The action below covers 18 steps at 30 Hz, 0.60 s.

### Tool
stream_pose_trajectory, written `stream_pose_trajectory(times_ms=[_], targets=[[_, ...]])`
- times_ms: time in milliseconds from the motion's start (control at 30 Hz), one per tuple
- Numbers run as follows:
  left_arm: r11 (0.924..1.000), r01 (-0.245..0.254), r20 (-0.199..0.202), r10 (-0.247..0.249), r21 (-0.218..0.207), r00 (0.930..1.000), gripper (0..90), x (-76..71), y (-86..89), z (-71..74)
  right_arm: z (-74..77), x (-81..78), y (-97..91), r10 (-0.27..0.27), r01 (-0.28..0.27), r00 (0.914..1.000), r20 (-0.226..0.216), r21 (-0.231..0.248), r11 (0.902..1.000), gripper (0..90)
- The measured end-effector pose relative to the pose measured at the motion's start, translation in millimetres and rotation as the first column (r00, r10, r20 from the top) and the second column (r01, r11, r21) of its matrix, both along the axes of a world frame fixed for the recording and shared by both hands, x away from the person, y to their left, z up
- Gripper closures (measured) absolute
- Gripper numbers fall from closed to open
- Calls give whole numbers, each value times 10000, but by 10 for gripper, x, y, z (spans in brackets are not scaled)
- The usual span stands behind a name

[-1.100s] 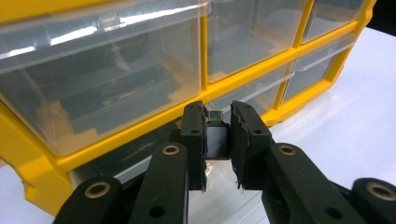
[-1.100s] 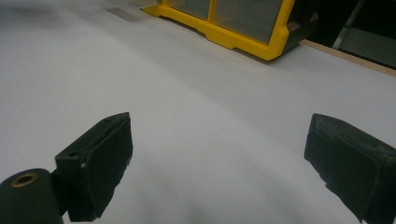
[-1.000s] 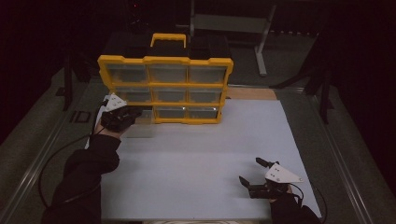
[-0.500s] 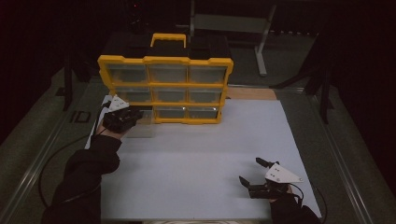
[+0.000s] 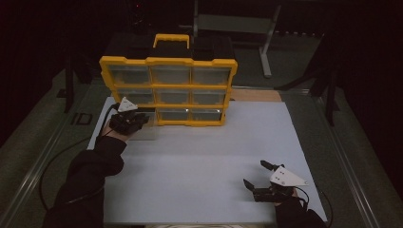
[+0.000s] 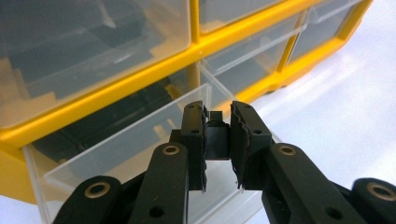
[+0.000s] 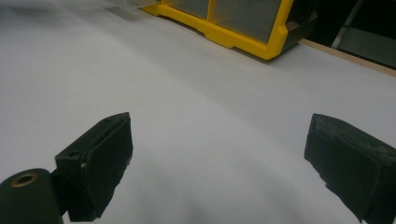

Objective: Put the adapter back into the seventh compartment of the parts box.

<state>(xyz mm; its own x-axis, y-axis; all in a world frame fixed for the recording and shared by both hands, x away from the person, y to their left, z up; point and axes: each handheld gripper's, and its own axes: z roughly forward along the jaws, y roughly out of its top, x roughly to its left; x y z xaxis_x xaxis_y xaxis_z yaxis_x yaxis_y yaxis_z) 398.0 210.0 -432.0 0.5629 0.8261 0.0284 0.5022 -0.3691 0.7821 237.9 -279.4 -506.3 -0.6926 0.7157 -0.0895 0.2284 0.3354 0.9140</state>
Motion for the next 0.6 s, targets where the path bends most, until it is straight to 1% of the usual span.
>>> stream_pose_trajectory(times_ms=[100,133,200,300,333,367,400,467,500,567,600], targets=[[9999,-49,12,49,-87,10000,764,5,9,-4,0,-1,1,7,-7,10000,9,-10,10000,82],[9999,7,-18,-7,-128,10000,764,6,14,-4,0,-1,0,7,-7,10000,8,2,10000,82],[9999,-150,44,150,-55,9999,764,8,21,-1,-1,0,-1,4,-4,10000,-2,-13,10000,82],[9988,-365,135,370,-337,9992,754,7,48,20,0,-1,2,29,-29,10000,5,-19,10000,82],[9984,-306,112,312,-474,9995,709,5,61,31,0,-1,2,31,-31,10000,5,-15,10000,82],[9981,-331,118,338,-526,9994,645,1,64,40,0,-1,2,24,-24,10000,-3,-7,10000,82],[9980,-362,76,366,-517,9993,585,-2,65,45,0,-2,1,15,-15,10000,-12,-9,10000,82],[9981,-361,35,364,-502,9993,433,-11,63,51,0,-2,1,16,-16,10000,-8,-4,10000,82],[9982,-427,58,429,-419,9991,388,-16,60,53,0,-1,2,22,-22,10000,3,-16,10000,82],[9982,-445,31,447,-409,9990,299,-28,64,63,0,-2,3,36,-36,10000,5,-26,10000,82],[9978,-465,58,469,-464,9989,278,-36,63,66,-1,-1,3,33,-33,10000,3,-32,10000,82]])
